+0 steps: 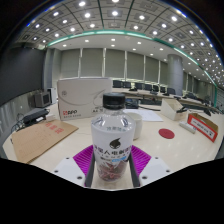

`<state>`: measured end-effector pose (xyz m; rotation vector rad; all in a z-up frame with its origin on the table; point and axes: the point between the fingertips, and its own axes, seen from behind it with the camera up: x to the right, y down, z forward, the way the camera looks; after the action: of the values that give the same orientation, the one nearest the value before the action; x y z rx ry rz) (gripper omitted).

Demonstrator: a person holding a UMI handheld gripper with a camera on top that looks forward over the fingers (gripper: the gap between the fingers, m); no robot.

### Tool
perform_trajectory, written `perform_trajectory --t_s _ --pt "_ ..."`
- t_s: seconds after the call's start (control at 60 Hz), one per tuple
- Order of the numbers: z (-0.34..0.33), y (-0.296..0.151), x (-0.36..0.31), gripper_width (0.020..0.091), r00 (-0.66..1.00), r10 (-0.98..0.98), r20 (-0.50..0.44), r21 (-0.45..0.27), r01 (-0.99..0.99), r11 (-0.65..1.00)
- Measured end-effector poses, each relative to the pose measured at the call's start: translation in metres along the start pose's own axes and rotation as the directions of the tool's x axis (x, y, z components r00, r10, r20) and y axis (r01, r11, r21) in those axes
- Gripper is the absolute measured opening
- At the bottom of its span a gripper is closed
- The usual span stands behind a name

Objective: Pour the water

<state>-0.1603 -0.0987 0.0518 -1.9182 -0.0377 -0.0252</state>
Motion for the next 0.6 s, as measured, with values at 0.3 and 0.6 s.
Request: perform_trajectory --t_s 0.3,0.6 --pt "-0.004 -0.013 -0.021 0.0377 0.996 -0.090 0.016 -0.027 0.091 0.995" --pt "0.012 -0.115 -0.083 0.0377 0.958 0.202 0.201 0.027 -0.212 0.977"
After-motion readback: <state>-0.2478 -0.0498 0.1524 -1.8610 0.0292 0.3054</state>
